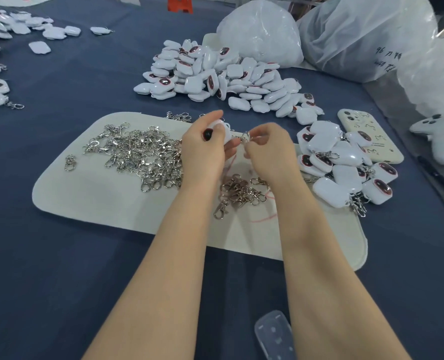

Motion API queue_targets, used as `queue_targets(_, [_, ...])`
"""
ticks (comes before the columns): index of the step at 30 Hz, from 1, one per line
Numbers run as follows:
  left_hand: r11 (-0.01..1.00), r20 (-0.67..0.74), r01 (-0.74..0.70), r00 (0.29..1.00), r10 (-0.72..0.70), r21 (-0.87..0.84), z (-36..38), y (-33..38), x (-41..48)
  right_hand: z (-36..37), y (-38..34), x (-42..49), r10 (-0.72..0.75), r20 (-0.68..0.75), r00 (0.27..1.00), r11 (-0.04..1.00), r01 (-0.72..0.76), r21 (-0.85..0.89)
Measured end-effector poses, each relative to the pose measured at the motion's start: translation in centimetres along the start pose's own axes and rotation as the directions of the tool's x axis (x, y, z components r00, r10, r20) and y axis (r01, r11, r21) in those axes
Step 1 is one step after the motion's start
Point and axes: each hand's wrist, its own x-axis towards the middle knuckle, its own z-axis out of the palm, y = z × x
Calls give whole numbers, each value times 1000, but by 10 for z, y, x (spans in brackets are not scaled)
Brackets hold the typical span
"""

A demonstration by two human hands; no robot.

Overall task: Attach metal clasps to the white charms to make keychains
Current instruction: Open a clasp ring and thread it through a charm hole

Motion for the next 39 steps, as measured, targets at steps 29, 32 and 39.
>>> queue_targets(29, [982, 7, -15, 1000, 14, 191, 4, -7, 4, 2, -11, 0, 132, 65, 989, 791, -145, 594])
queue_targets(32, [992, -19, 33, 999, -31, 119, 3, -6, 4, 4, -11, -1, 147, 63, 987, 789, -156, 594])
queue_targets(39, [992, -31, 31, 999, -28, 124, 4, -5, 4, 0, -12, -4, -29, 41, 999, 941, 13, 338])
